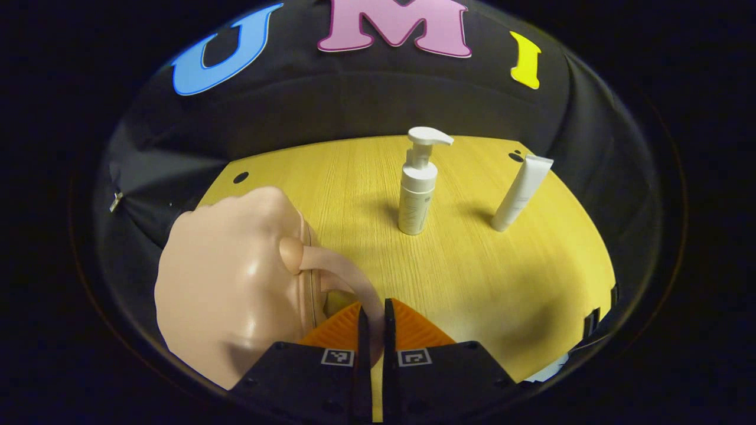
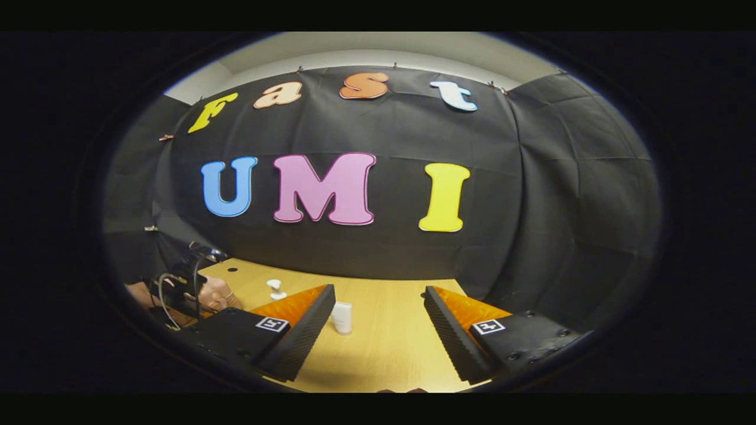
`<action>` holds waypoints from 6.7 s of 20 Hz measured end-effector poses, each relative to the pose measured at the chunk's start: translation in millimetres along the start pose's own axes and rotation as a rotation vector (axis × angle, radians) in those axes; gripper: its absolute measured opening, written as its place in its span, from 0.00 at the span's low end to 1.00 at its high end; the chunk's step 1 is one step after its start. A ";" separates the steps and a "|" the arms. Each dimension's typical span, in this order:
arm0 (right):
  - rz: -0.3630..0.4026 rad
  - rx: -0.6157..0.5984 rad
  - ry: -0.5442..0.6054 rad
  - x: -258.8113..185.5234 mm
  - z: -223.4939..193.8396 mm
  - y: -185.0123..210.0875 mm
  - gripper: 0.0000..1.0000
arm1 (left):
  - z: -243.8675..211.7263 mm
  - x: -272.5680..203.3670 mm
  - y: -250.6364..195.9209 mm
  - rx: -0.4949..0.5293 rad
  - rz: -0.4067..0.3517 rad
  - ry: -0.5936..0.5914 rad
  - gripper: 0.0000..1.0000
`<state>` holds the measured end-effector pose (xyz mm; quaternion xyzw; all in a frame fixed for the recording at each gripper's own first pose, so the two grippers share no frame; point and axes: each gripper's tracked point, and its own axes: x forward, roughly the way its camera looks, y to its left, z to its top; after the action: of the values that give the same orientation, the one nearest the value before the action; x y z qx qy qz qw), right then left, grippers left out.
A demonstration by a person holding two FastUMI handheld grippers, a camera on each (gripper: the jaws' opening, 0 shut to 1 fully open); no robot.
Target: First open the suitcase, pack the skin care products into it, and then close the suitcase.
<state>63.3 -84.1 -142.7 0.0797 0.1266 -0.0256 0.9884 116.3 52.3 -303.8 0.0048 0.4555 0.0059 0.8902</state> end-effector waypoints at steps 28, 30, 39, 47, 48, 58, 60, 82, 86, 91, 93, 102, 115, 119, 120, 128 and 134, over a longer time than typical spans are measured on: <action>0.188 -0.071 -0.034 55.5 29.3 220.7 0.96 | 80.2 -195.0 430.5 -0.097 0.319 -0.241 0.11; 0.181 -0.077 -0.018 60.2 25.1 230.5 0.96 | 64.7 -173.0 467.1 -0.110 0.332 -0.210 0.10; 0.074 0.094 0.176 76.8 -19.2 221.2 0.96 | -39.4 -80.9 570.5 -0.316 0.306 -0.045 0.11; -0.007 0.090 0.200 66.5 -22.0 198.7 0.97 | -92.2 -37.6 584.4 -0.320 0.346 0.061 0.13; -0.009 0.085 0.199 64.4 -21.7 198.3 0.97 | -91.2 -38.3 586.0 -0.323 0.362 0.053 0.14; -0.014 0.051 0.176 40.4 -23.8 195.9 0.98 | 97.4 -194.5 510.3 -0.055 0.505 -0.631 0.95; -0.006 0.045 0.163 36.6 -22.2 198.1 0.98 | 132.0 -226.5 461.4 -0.036 0.463 -0.757 0.96; 0.076 -0.090 0.253 121.8 -130.0 88.8 0.97 | 163.9 -67.7 -8.7 -0.009 -0.231 -0.606 0.96; 0.126 -0.070 0.322 163.2 -187.9 69.1 0.97 | 159.3 -28.6 -29.9 0.026 -0.194 -0.527 0.96; 0.217 -0.055 0.391 202.6 -247.4 72.9 0.96 | 149.0 59.2 -48.3 0.044 -0.126 -0.436 0.96; 0.246 -0.045 0.405 212.5 -259.2 77.3 0.95 | 145.4 80.9 -47.9 0.043 -0.104 -0.407 0.96; 0.268 0.000 0.444 230.8 -283.8 80.5 0.55 | 141.4 135.2 -51.8 0.084 -0.041 -0.338 0.62; 0.324 -0.023 0.360 178.7 -187.6 112.2 0.41 | 134.1 -1.6 -21.8 0.047 -0.125 -0.285 0.54; 0.375 -0.032 0.318 148.7 -148.8 156.4 0.41 | 103.7 -73.7 48.5 -0.027 -0.076 -0.198 0.54; 0.402 -0.024 0.300 139.7 -136.7 174.0 0.41 | 93.1 -89.2 71.1 -0.031 -0.058 -0.162 0.54; 0.500 -0.003 0.229 98.6 -96.3 257.5 0.41 | -3.2 -124.7 178.2 -0.025 -0.044 0.246 0.55; 0.587 0.054 0.310 63.0 -114.6 302.5 0.41 | -83.7 -79.6 208.0 -0.046 -0.071 0.632 0.55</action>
<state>117.5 231.1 -222.5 0.1420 0.2466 0.2692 0.9201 0.6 259.3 -285.3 -0.0331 0.7090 -0.0138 0.7043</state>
